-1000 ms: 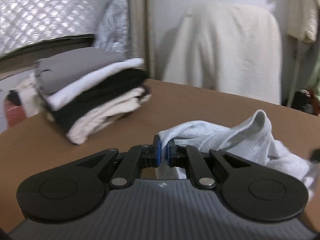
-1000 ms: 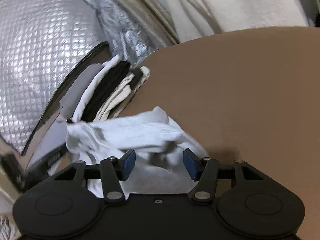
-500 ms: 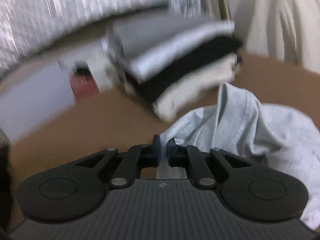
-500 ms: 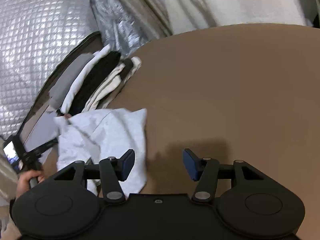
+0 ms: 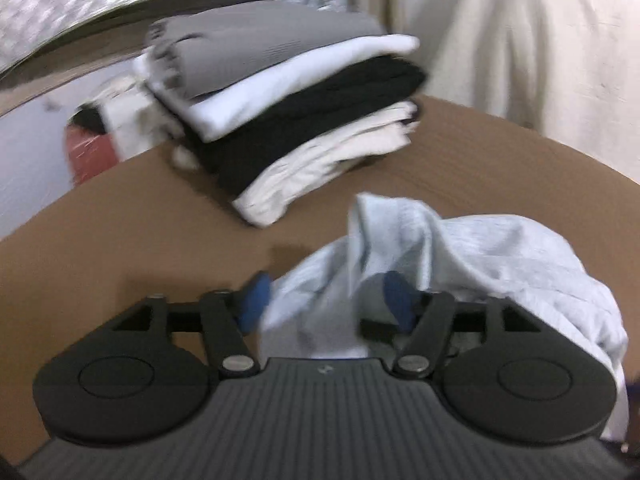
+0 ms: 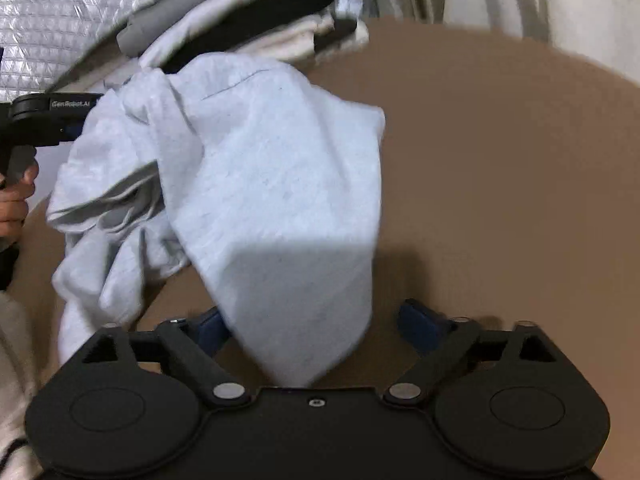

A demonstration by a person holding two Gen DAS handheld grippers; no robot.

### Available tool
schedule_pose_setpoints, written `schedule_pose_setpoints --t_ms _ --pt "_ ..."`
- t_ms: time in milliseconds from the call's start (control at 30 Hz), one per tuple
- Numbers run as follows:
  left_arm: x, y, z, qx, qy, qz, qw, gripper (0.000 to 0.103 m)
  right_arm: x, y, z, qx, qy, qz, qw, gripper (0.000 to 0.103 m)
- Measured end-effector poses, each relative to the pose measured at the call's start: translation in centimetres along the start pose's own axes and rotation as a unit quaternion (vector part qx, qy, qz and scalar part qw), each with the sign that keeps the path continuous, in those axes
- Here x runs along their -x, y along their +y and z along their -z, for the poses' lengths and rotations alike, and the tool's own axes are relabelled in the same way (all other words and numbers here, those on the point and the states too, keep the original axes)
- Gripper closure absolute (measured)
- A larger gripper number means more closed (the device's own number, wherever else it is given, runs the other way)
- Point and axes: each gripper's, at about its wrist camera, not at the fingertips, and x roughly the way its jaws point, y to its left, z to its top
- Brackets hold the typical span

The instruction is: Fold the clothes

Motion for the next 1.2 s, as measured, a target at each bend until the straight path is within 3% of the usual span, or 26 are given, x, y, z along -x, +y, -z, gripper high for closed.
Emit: schedule_pose_setpoints --t_ms 67,133,200,333,433,500,567,600,700,767,933,967,1100,1167,1200 --pt "-0.4 0.2 0.0 -0.003 -0.002 0.017 0.9998 0.033 0.1 0.3 -0.3 0.0 -0.03 0.006 1.0 0.018" --pt "-0.7 1.1 0.1 0.03 0.007 0.034 0.999 0.033 0.8 0.6 -1.3 0.007 -0.031 0.018 0.999 0.092" --pt "-1.2 2.3 0.3 0.073 0.02 0.054 0.9956 0.033 2.9 0.6 -2.0 0.014 -0.061 0.038 0.997 0.092" --pt "-1.9 3.7 0.7 0.112 0.038 0.054 0.9916 0.033 8.2 0.0 -3.3 -0.011 -0.123 0.057 0.991 0.092" --pt "-1.7 4.7 1.2 0.125 0.04 0.026 0.991 0.032 11.4 -0.2 -4.2 -0.019 -0.15 0.072 0.986 0.094" --pt "-0.9 4.9 1.2 0.109 0.028 0.013 0.9936 0.031 13.3 0.0 -4.7 -0.006 -0.167 0.092 0.982 0.095" --pt "-0.3 5.0 1.1 0.091 0.021 0.016 0.9955 0.021 15.5 -0.5 -5.2 -0.015 -0.19 0.105 0.976 0.095" --pt "-0.2 5.1 1.2 0.093 0.022 0.025 0.9952 0.007 16.6 -0.9 -5.5 -0.022 -0.203 0.113 0.972 0.095" --pt "-0.3 4.7 1.5 0.086 0.026 0.049 0.9947 0.005 19.3 -2.4 -6.1 -0.028 -0.229 0.17 0.958 0.095" --pt "-0.5 4.0 1.6 0.066 0.036 0.058 0.9955 0.005 20.7 -4.2 -6.3 -0.044 -0.233 0.199 0.951 0.095" --pt "-0.7 2.5 2.1 0.045 0.063 0.166 0.9831 0.005 22.3 -9.0 -7.9 -0.067 -0.212 0.221 0.95 0.095" --pt "-1.0 1.9 2.2 0.034 0.071 0.173 0.9818 0.005 22.1 -9.5 -8.0 -0.061 -0.206 0.223 0.951 0.095" --pt "-3.7 -0.6 3.1 0.004 0.128 0.138 0.9822 0.0 20.4 -11.1 -7.1 -0.054 -0.185 0.206 0.959 0.095" --pt "-5.9 -0.8 3.5 0.051 0.178 0.121 0.9753 0.0 19.0 -11.8 -6.2 -0.079 -0.172 0.204 0.961 0.095" --pt "-6.5 -0.4 3.6 0.085 0.182 0.12 0.9722 0.002 18.4 -12.2 -5.8 -0.095 -0.165 0.204 0.96 0.094"
